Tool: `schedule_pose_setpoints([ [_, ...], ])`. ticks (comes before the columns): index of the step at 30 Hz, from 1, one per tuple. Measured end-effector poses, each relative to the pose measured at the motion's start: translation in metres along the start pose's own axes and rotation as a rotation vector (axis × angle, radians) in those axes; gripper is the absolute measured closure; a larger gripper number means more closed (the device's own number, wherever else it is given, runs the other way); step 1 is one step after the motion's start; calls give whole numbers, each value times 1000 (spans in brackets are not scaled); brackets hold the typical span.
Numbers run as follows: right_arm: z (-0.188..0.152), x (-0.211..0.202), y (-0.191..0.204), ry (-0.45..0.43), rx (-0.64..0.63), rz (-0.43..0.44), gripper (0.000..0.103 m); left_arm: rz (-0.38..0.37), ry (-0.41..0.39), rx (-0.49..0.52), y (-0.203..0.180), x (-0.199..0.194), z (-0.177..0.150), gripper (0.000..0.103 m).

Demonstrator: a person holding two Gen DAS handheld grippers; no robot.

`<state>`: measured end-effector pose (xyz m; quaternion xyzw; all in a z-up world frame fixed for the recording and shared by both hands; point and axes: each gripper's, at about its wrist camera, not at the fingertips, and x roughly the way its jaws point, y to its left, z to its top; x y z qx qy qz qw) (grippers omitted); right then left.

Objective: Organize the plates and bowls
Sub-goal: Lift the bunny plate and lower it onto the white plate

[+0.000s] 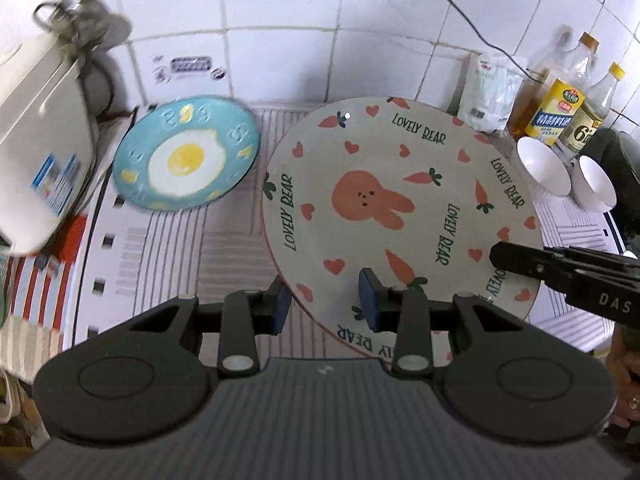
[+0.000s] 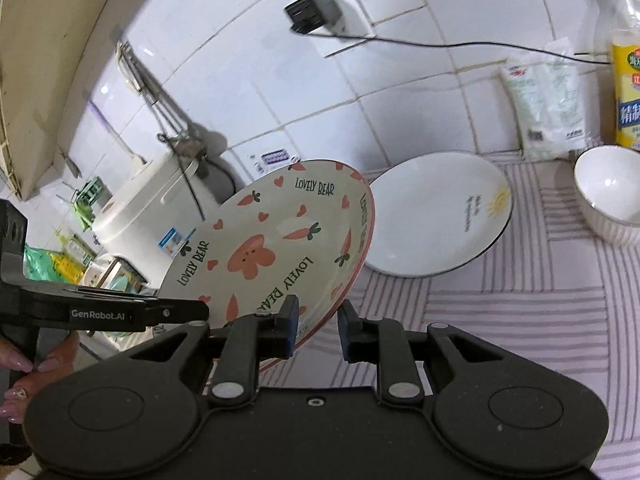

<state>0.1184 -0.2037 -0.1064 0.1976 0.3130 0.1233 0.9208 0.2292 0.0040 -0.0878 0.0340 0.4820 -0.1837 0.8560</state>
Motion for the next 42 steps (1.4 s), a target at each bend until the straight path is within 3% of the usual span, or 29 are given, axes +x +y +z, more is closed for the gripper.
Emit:
schedule_pose_setpoints([
  [7,33,6,-30,-16,-6,-54,77,-75,42,-54,-15,40,36,69],
  [14,62,27,-60,25,-35,-111,77,-110,93,-74,-25,83,57,69],
  [23,67,54,-100,90,92,-120,77,-140,177,-28,-29,125,65,68],
  [27,66,66,-114,122,130,-109,77,-117,203,-23,-29,136,71,68],
  [42,84,101,-108,232,66,-182,77,-81,266,-41,-27,158,91,68],
])
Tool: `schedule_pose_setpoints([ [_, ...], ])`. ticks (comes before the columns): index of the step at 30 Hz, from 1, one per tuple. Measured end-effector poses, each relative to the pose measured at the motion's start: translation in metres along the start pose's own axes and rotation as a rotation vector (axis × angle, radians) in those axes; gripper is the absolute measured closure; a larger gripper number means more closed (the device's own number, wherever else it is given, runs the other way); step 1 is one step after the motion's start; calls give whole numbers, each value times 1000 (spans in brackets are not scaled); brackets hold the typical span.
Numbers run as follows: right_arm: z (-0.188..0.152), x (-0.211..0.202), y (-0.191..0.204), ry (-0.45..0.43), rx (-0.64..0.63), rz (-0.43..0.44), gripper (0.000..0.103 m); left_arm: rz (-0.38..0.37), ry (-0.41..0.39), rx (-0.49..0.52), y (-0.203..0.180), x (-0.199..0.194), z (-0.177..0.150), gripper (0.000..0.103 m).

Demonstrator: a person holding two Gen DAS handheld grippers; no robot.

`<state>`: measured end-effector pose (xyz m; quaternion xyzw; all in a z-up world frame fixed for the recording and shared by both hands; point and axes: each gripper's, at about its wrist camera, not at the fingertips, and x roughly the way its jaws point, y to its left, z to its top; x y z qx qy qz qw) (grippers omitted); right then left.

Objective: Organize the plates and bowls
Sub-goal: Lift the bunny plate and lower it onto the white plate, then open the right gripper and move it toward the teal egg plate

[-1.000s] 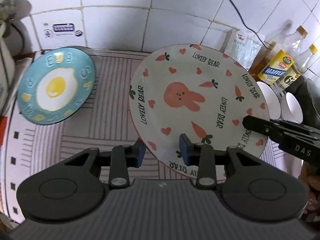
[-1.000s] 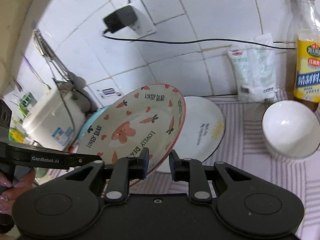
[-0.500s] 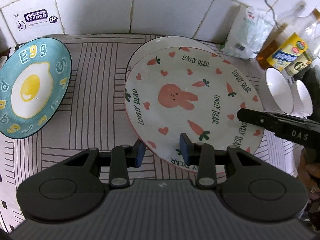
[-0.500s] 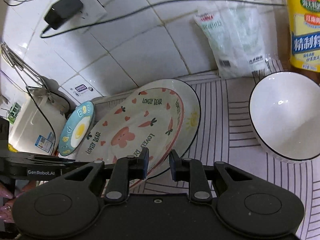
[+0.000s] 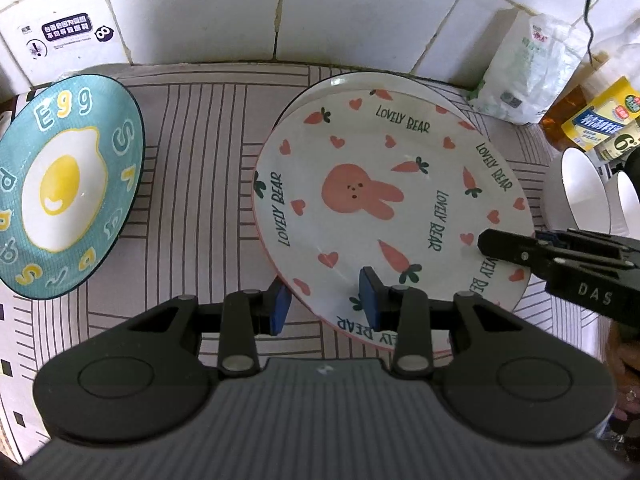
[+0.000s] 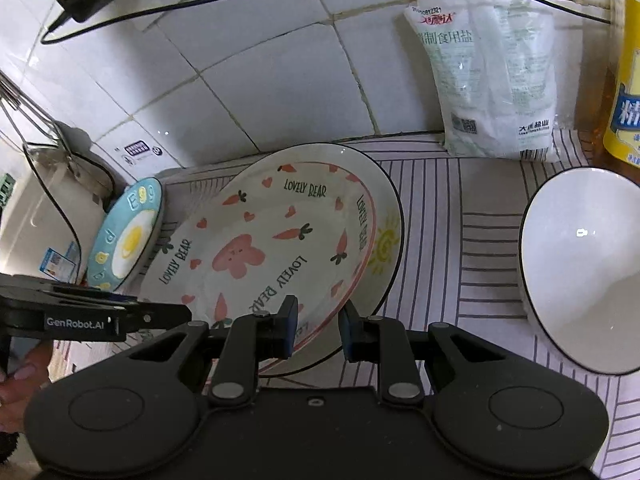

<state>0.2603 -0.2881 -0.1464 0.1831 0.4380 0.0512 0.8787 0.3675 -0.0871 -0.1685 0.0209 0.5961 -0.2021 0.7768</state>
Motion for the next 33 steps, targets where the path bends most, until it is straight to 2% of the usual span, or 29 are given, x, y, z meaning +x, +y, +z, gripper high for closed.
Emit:
schedule_pose_setpoints([
  [4,5,2,5,41,-28,-56,75,-16,31,20,-5,-2,3,67],
  [8,9,4,19,58,-87,-142,68,-25,54,-1,-2,1,5,67],
  [14,10,8,32,87,-133,-199,63,-29,81,-9,-2,6,4,67],
  [19,6,15,48,127,-222,-349,60,-20,111,23,-17,9,-1,67],
  [26,0,14,38,75,-205,-336,60,-26,105,6,-17,10,-6,68],
  [31,-21,19,44,-53,-285,-376,58,-18,57,17,-17,1,-14,67],
  [33,-26,15,45,-80,-267,-377,58,-3,36,24,-16,-6,-20,67],
])
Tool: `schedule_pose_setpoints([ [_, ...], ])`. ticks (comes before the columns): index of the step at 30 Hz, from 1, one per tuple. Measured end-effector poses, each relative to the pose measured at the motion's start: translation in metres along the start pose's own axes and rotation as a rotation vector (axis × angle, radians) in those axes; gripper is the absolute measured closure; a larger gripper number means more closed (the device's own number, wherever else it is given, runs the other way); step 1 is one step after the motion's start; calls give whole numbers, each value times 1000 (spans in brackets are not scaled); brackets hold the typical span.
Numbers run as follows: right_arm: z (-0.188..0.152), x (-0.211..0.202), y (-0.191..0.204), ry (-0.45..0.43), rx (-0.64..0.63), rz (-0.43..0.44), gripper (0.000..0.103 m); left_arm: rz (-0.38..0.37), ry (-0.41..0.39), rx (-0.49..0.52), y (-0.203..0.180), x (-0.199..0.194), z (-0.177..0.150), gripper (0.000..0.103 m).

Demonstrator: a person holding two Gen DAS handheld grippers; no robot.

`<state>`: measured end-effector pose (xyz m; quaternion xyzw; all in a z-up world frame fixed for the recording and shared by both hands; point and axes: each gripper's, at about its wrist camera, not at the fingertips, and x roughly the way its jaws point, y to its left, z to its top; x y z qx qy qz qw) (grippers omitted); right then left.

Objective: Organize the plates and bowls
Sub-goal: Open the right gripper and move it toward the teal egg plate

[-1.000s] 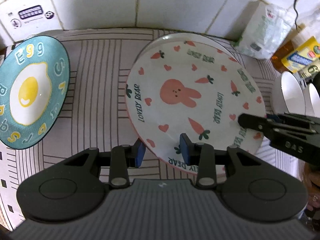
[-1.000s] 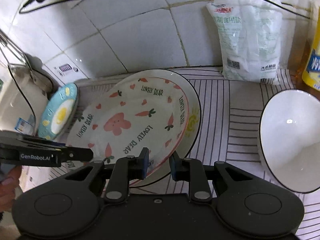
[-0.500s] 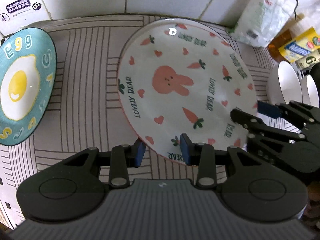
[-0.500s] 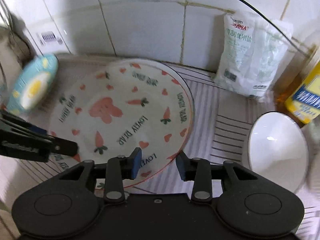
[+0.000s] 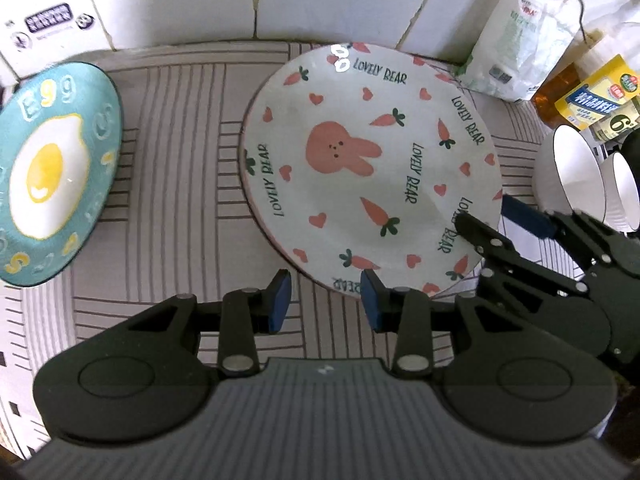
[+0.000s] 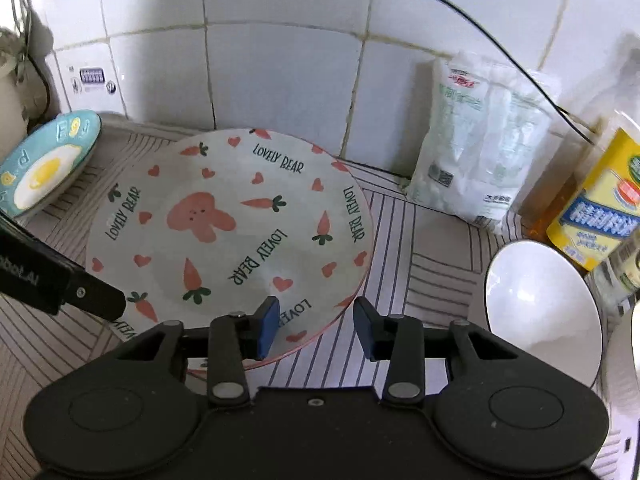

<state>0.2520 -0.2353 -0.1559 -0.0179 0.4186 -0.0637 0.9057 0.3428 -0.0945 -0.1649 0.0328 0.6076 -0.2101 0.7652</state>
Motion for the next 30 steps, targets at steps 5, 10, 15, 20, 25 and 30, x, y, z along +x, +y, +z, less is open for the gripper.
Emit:
schedule_pose_setpoints([
  [5,-9,-26,-9,-56,95,70,57,35,-54,-1,7,-28,-11,66],
  [10,-10,-60,-12,-134,87,149,57,35,-131,-42,18,-59,-20,65],
  [15,-6,-88,-5,-196,32,210,55,112,-200,-75,32,-79,-32,65],
  [20,-8,-104,11,-206,-37,258,54,138,-240,-112,54,-97,-49,65],
  [25,-9,-117,27,-224,-88,305,44,154,-307,-152,76,-111,-67,62],
  [30,-7,-120,48,-223,-167,358,37,187,-338,-203,105,-114,-79,62],
])
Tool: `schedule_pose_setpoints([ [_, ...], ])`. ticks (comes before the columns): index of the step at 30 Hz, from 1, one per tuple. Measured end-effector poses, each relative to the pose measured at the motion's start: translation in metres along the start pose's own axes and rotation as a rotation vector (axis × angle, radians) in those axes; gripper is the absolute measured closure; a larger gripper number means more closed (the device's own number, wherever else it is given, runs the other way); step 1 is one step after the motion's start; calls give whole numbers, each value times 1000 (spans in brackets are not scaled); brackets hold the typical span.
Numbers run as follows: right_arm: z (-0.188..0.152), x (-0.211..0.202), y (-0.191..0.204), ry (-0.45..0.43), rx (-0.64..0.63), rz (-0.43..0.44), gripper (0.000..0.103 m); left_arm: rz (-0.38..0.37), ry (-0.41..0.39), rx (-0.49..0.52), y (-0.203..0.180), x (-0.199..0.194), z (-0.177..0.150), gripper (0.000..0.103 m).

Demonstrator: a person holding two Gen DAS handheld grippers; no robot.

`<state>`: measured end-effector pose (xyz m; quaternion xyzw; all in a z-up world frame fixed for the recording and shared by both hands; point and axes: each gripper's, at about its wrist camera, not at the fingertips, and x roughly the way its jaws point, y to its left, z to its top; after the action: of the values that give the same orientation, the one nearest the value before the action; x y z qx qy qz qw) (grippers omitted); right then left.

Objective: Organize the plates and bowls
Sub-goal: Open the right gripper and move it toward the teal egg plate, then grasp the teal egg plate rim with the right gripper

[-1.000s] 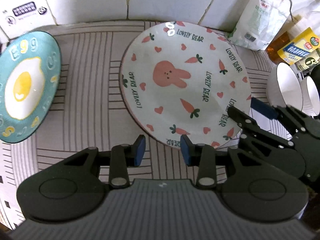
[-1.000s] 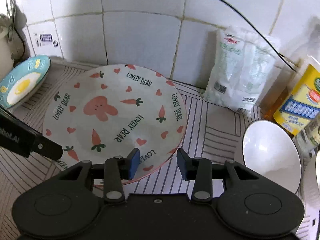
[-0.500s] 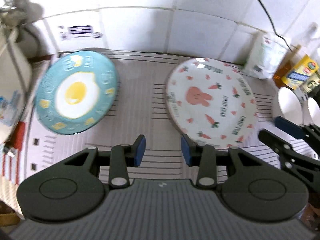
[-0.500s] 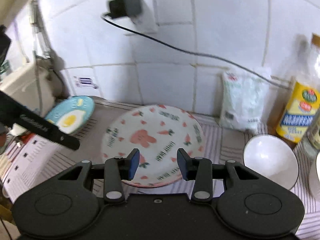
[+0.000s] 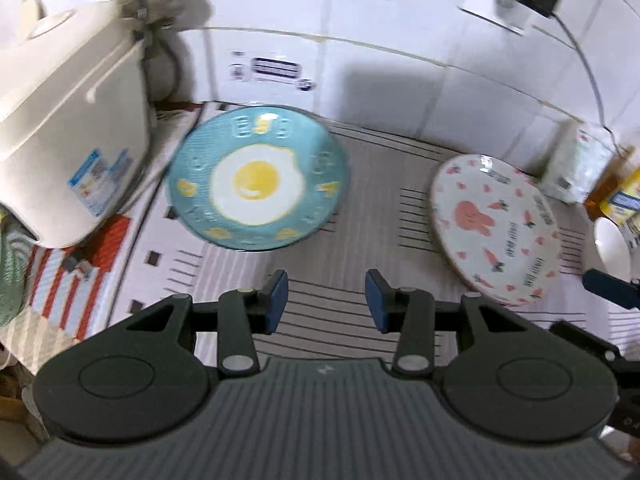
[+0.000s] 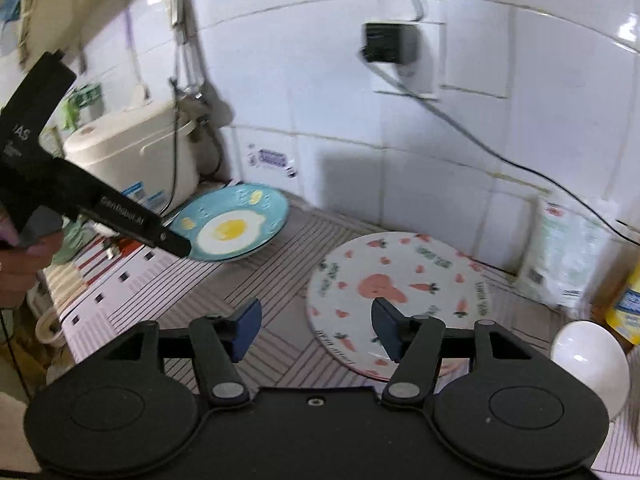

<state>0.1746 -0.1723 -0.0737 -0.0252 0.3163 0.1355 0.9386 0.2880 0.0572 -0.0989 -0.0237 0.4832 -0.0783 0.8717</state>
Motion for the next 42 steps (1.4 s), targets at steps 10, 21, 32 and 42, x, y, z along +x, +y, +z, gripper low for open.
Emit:
schedule_pose_setpoints([
  [10,16,42,29,-98,15,97,31,81,-104,-32,38,-14,-2,43],
  [21,45,131,55,-89,94,156,34,162,-165,-260,78,28,11,28],
  [32,50,218,45,99,228,117,51,112,-65,-407,107,92,18,32],
  [42,54,251,25,184,338,167,84,106,-21,-423,114,120,20,74],
])
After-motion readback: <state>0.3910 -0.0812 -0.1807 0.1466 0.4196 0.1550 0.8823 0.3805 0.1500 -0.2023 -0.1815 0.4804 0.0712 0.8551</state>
